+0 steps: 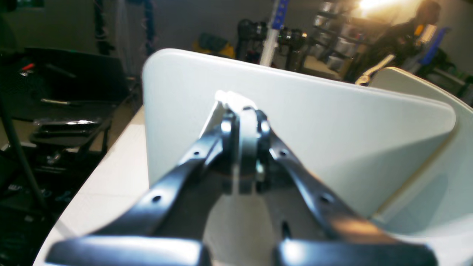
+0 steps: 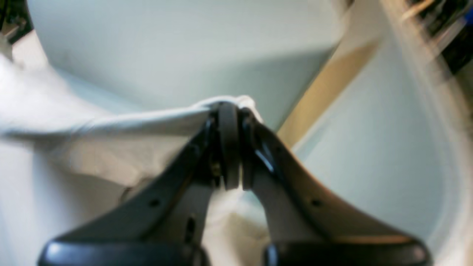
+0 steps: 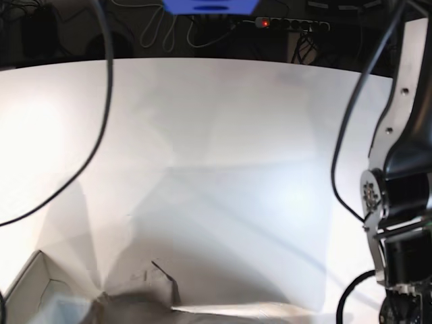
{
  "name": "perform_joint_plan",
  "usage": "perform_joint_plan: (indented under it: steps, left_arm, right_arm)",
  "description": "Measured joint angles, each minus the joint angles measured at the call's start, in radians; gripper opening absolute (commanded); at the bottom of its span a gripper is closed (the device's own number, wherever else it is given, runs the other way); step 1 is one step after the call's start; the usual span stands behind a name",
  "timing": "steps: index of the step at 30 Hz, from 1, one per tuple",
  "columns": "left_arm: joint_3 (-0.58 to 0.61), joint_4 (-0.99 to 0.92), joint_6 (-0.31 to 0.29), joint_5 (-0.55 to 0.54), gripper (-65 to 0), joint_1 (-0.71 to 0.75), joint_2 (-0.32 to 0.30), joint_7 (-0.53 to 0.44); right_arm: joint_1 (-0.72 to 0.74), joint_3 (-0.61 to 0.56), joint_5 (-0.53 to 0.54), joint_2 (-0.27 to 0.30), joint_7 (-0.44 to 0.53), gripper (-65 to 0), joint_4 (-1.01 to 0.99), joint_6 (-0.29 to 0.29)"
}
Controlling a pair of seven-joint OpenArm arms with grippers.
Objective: Layout the t-shirt on the table in an organized manner, then fold the t-shirt properly
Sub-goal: 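Swing the held shirt down and lay it across the table with both grippers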
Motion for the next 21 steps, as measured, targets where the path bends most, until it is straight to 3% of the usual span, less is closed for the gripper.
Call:
perform_joint_plan:
  steps: [4, 8, 14, 21]
  left_arm:
    - [-0.006, 0.077, 0.006, 0.005, -65.0, 0.132, -0.004, -0.007]
    - [-0.005, 0.186, 0.005, 0.006, -65.0, 0.299, 0.000, 0.023]
    - [-0.004, 0.402, 0.009, -0.001, -65.0, 0.467, -0.046, 0.000]
    - [-0.143, 0.640, 0.002, 0.001, -65.0, 0.771, -0.070, 0.024]
  right_arm:
    - [-0.070, 0.058, 0.022, 0.011, 0.015, -65.0, 0.148, -0.003]
    - [-0.352, 0.129, -0.015, -0.014, -0.093, -65.0, 0.317, -0.003]
    - [-0.700, 0.206, 0.004, -0.069, -0.062, -65.0, 0.620, 0.000]
    - [-1.114, 0.254, 0.002, -0.154, -0.071, -65.0, 0.875, 0.008]
